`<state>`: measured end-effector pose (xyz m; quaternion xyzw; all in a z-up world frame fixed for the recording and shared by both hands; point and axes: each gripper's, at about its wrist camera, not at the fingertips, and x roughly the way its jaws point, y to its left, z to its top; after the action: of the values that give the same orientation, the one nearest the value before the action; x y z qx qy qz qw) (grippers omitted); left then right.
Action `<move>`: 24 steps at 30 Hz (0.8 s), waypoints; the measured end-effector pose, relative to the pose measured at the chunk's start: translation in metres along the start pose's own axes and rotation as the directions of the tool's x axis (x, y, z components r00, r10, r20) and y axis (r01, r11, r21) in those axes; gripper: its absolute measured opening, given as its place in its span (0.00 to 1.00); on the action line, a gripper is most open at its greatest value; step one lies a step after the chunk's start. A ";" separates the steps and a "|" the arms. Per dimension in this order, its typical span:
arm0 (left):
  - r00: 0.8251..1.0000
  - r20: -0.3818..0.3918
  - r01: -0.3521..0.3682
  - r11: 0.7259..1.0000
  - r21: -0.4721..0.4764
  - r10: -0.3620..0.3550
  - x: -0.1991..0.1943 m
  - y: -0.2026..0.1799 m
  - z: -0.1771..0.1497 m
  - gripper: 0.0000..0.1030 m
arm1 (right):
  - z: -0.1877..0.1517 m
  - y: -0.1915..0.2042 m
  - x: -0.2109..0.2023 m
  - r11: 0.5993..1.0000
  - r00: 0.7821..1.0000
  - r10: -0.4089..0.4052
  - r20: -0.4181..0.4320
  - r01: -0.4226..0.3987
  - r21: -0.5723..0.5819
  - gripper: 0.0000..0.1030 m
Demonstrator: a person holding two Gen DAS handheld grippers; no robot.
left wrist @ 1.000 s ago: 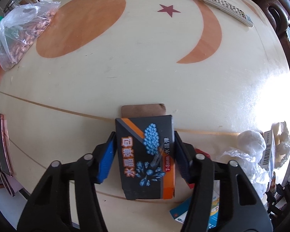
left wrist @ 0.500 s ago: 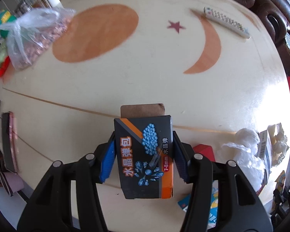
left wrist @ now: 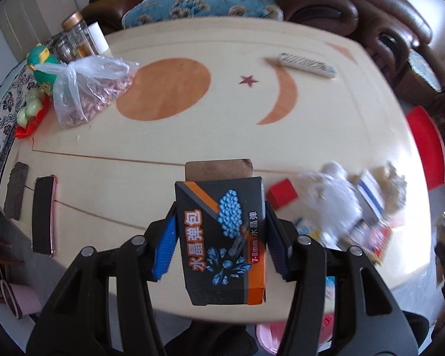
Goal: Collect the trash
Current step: 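Lift the black-orange box with left tool while right tool carries the snack wrapper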
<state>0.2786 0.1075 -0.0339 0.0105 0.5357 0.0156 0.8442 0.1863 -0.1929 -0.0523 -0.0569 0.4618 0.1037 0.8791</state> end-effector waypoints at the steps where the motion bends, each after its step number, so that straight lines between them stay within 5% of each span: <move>1: 1.000 0.012 0.001 1.000 0.004 -0.001 -0.007 0.000 -0.005 0.52 | 0.000 0.002 -0.004 1.000 1.000 0.001 0.005 -0.001 0.003 0.18; 13: 0.988 0.150 0.021 0.996 0.085 -0.034 -0.095 -0.011 -0.081 0.52 | -0.011 0.025 -0.075 1.000 0.995 -0.006 0.099 0.005 0.002 0.18; 24: 0.978 0.187 0.064 0.989 0.135 -0.088 -0.132 -0.032 -0.143 0.52 | -0.044 0.044 -0.129 1.000 0.989 -0.001 0.147 0.002 -0.008 0.18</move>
<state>0.0933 0.0704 0.0229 0.0458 0.4514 -0.0523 0.8896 0.0700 -0.1752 0.0290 -0.0531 0.3950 0.1088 0.9107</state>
